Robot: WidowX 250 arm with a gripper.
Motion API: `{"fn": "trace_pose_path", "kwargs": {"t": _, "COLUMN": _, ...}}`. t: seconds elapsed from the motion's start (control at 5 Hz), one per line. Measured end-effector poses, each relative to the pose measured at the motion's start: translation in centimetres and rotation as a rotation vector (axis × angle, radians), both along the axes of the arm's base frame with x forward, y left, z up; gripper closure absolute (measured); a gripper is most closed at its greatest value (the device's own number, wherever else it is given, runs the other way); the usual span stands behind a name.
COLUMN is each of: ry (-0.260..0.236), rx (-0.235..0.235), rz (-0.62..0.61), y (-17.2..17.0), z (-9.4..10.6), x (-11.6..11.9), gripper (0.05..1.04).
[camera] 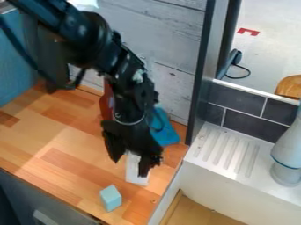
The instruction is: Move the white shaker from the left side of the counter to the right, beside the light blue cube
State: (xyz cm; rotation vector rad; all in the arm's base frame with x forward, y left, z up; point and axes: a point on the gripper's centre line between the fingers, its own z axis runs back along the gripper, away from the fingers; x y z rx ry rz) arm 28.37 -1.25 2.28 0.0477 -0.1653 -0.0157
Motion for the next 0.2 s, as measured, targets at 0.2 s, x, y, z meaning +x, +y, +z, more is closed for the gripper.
{"fn": "trace_pose_path", "kwargs": {"t": 0.2, "ry": -0.053, "rx": -0.026, "rz": 0.040, "y": 1.27, "z": 3.38, "x": -1.50, "gripper": 0.079}}
